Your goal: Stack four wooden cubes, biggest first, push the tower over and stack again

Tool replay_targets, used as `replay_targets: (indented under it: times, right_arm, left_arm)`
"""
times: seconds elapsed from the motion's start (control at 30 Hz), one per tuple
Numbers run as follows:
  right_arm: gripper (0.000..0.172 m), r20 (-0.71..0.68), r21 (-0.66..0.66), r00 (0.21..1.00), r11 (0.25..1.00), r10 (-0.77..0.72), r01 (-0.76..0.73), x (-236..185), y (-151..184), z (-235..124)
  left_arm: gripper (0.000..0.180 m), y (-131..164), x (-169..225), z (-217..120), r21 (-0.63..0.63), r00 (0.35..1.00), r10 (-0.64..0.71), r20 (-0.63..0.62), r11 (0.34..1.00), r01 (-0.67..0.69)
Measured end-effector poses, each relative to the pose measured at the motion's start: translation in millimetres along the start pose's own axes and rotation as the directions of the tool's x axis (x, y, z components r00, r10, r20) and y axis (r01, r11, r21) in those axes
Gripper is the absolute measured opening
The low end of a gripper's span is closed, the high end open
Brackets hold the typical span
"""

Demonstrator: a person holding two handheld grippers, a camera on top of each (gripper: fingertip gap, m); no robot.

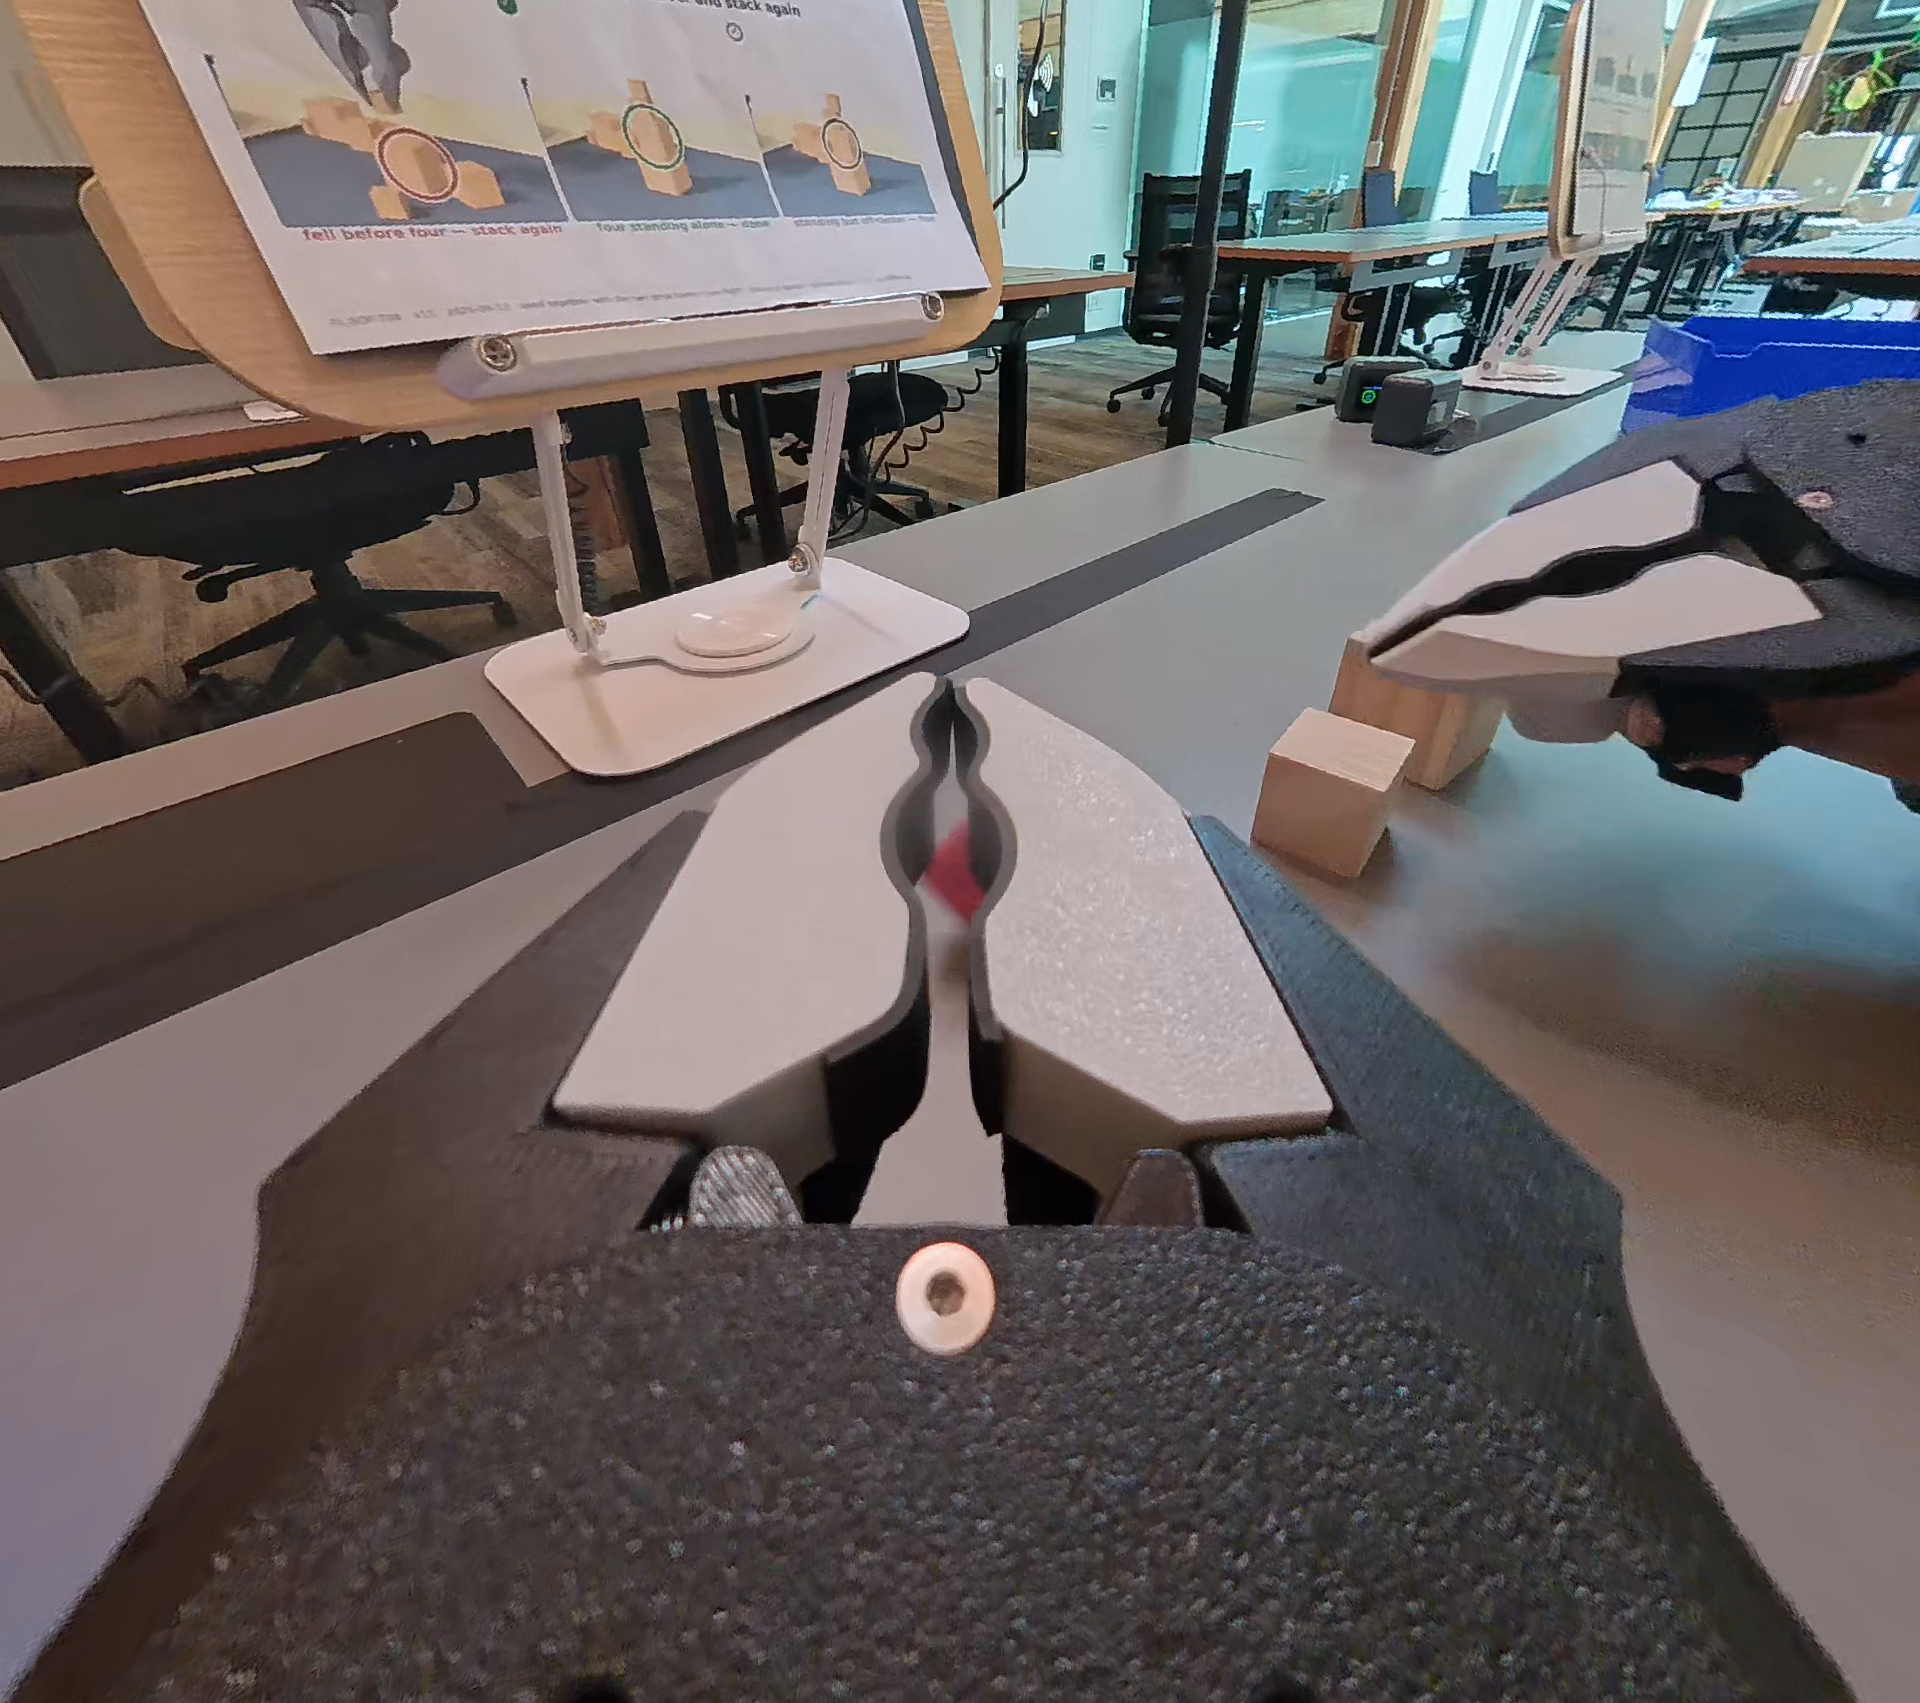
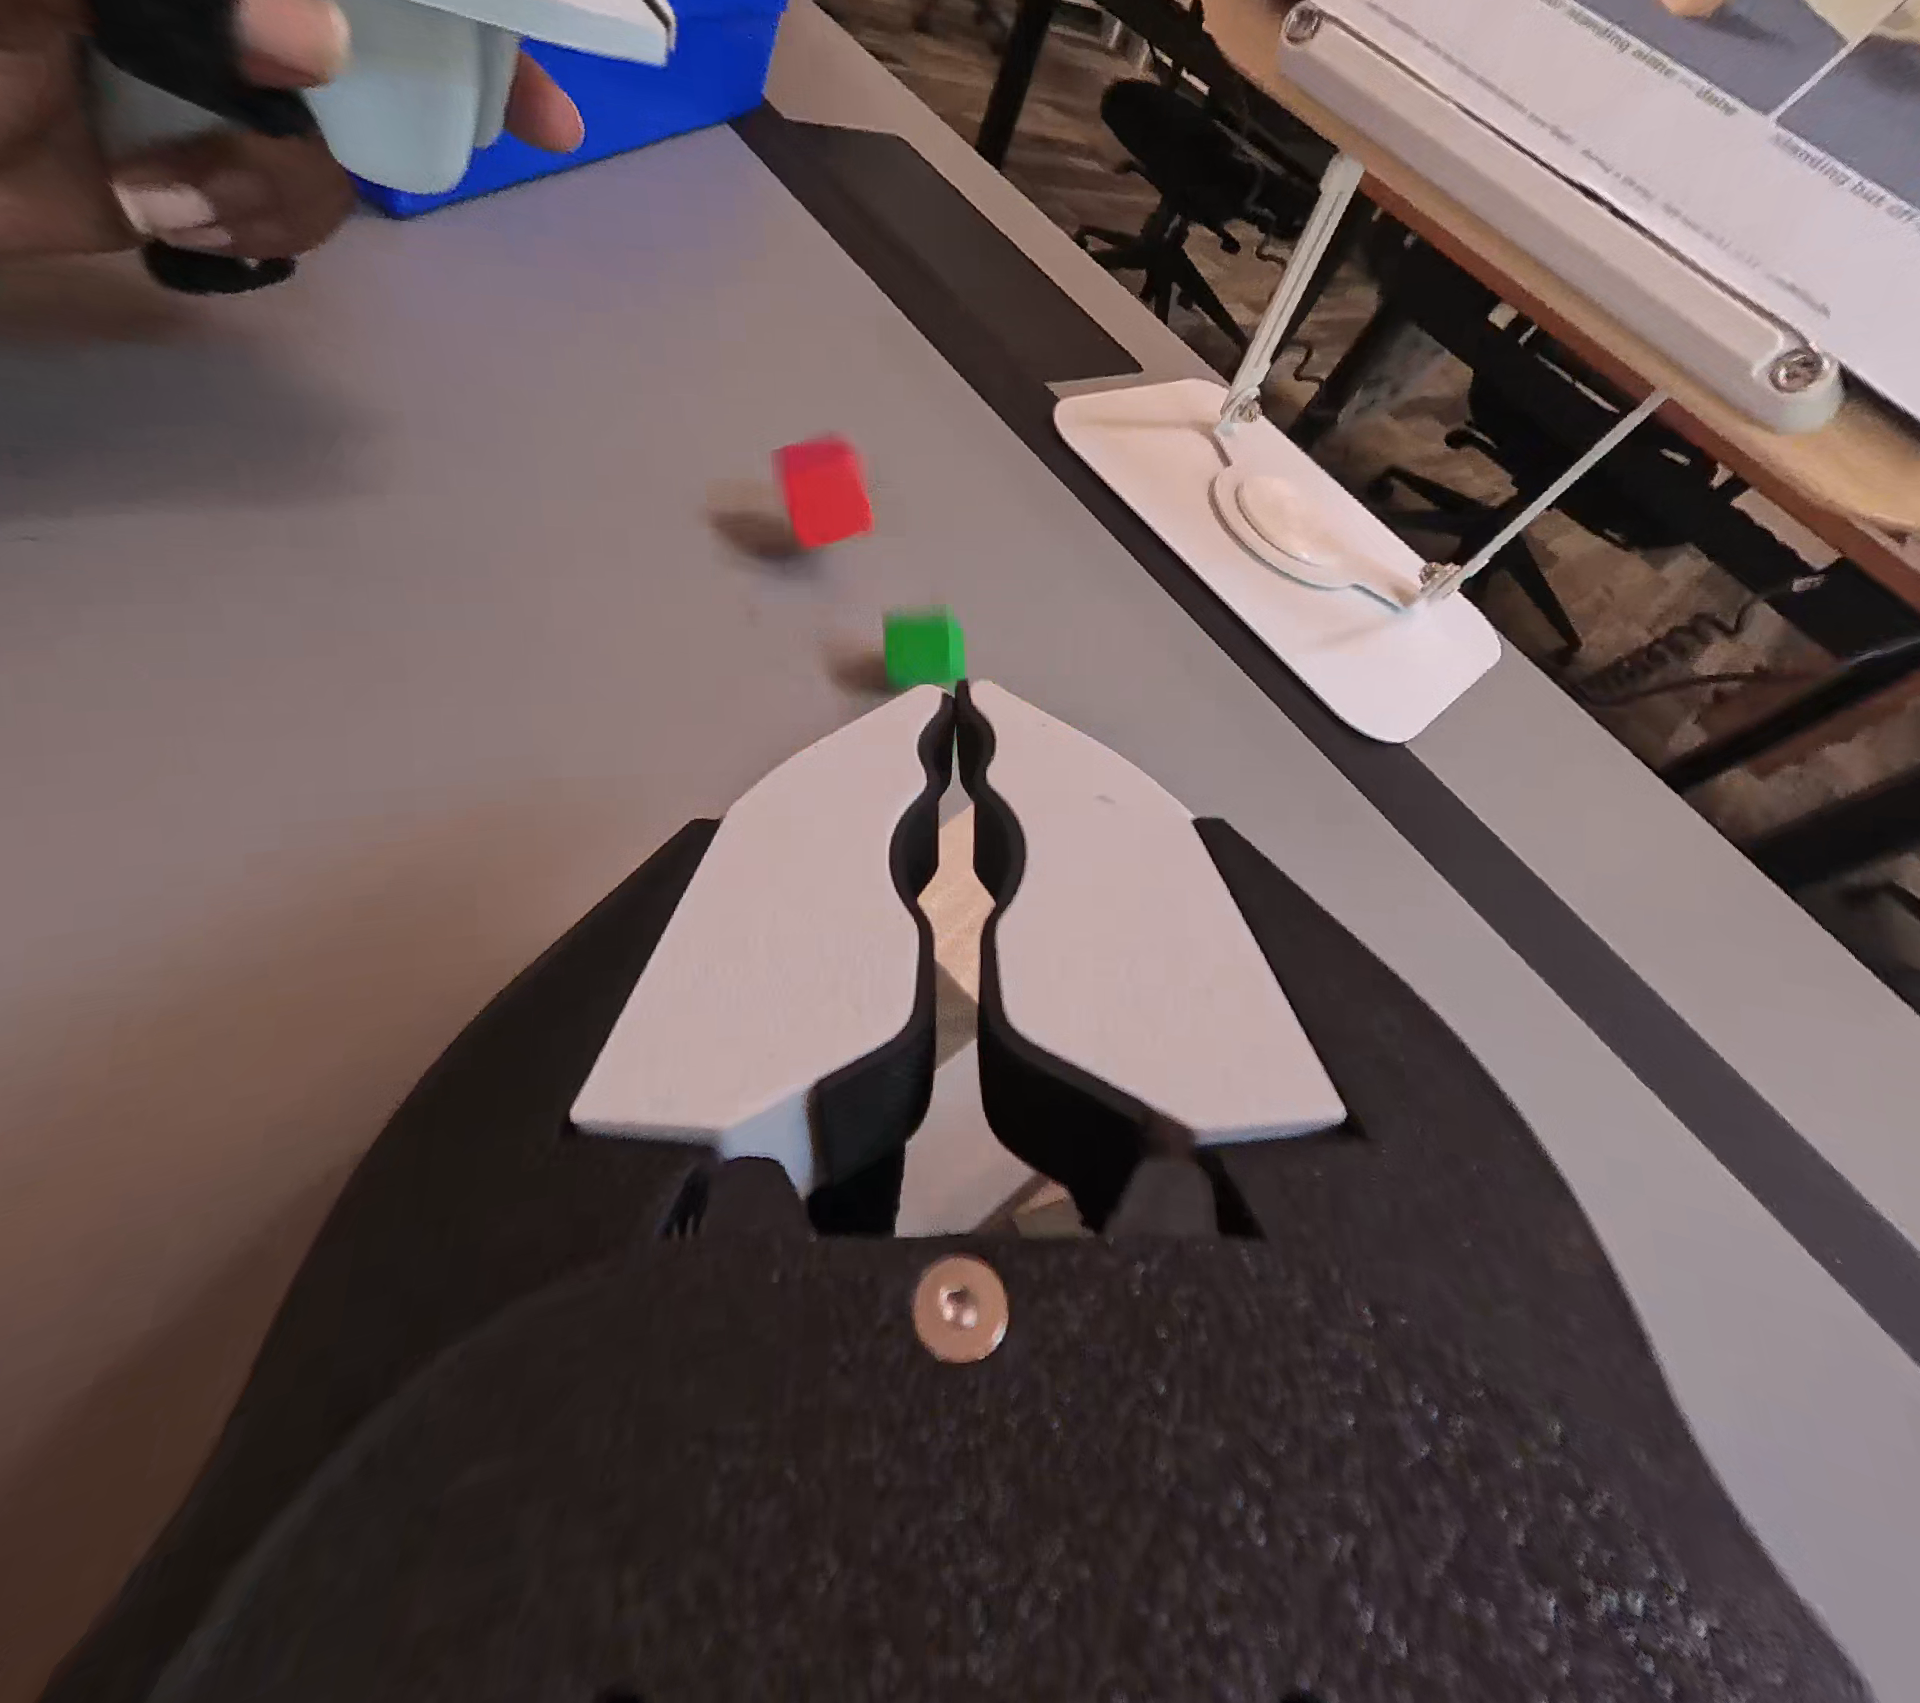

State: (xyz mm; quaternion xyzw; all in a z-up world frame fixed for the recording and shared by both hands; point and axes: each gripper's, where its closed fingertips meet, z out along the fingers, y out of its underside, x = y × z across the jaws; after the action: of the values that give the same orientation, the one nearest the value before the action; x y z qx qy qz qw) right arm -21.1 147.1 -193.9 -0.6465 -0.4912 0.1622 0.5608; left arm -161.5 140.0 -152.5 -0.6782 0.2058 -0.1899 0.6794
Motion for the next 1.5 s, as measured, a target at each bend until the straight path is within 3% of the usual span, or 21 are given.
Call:
replay_targets:
  times: [0.17, 0.3, 0.4, 0.6, 0.77, 0.83, 0.9, 0.93, 1.03, 1.2, 1.37, 1.43, 1.5]
  right_arm:
    - [0.001, -0.072, 0.061, 0.995, 0.996, 0.065, -0.061, 27, 2, -21]
    - [0.017, -0.149, 0.044, 0.979, 0.99, 0.141, -0.136, 66, 23, -41]
    - [0.028, -0.114, 0.027, 0.981, 0.987, 0.16, -0.158, 78, 36, -55]
    - [0.085, 0.112, -0.131, 0.983, 0.983, 0.144, -0.129, 57, 69, -61]
    - [0.108, 0.179, -0.245, 0.968, 0.961, 0.177, -0.13, 58, 98, -49]
    - [0.108, 0.222, -0.268, 0.949, 0.95, 0.222, -0.159, 57, 105, -40]
    - [0.076, 0.261, -0.254, 0.936, 0.952, 0.238, -0.172, 50, 105, -34]
    - [0.07, 0.275, -0.249, 0.933, 0.955, 0.231, -0.163, 46, 104, -34]
    - [0.07, 0.275, -0.264, 0.941, 0.956, 0.198, -0.124, 41, 100, -40]
    - [0.07, 0.289, -0.136, 0.942, 0.981, 0.172, -0.138, 27, 52, -60]
    - [0.07, 0.366, -0.084, 0.917, 0.987, 0.157, -0.136, -14, 19, -57]
    - [0.07, 0.407, -0.087, 0.899, 0.987, 0.162, -0.138, -31, 14, -50]
    - [0.07, 0.446, -0.08, 0.881, 0.988, 0.157, -0.135, -47, 8, -46]
  left_arm:
    - [0.0, 3, -1, 1, -0.009, 1.0, -0.004, 0.003, 1.0, 0.004]
    - [0.0, 4, -1, 1, -0.013, 1.0, -0.008, 0.001, 1.0, 0.008]
    - [0.0, 6, 2, 3, -0.018, 1.0, -0.007, -0.009, 1.0, 0.007]
    - [0.0, 14, 5, 6, -0.047, 1.0, 0.004, -0.018, 0.999, -0.005]
    - [0.0, 16, 7, 8, -0.053, 1.0, 0.001, -0.03, 0.999, -0.002]
    - [0.0, 15, 7, 8, -0.052, 0.999, 0.001, -0.035, 0.999, -0.003]
    - [0.0, 15, 9, 9, -0.054, 0.999, 0.0, -0.05, 0.999, -0.003]
    - [0.0, 16, 12, 10, -0.058, 0.998, -0.005, -0.069, 0.998, 0.001]
    - [0.0, 19, 22, 13, -0.074, 0.991, -0.011, -0.131, 0.997, 0.001]
    - [0.01, 22, 56, 14, -0.115, 0.956, -0.028, -0.292, 0.993, -0.006]
    - [0.043, 28, 115, 9, -0.199, 0.846, -0.106, -0.522, 0.98, 0.0]
    - [0.059, 38, 138, 7, -0.232, 0.809, -0.076, -0.582, 0.97, -0.076]
    - [0.062, 43, 154, 6, -0.221, 0.791, -0.015, -0.611, 0.963, -0.152]
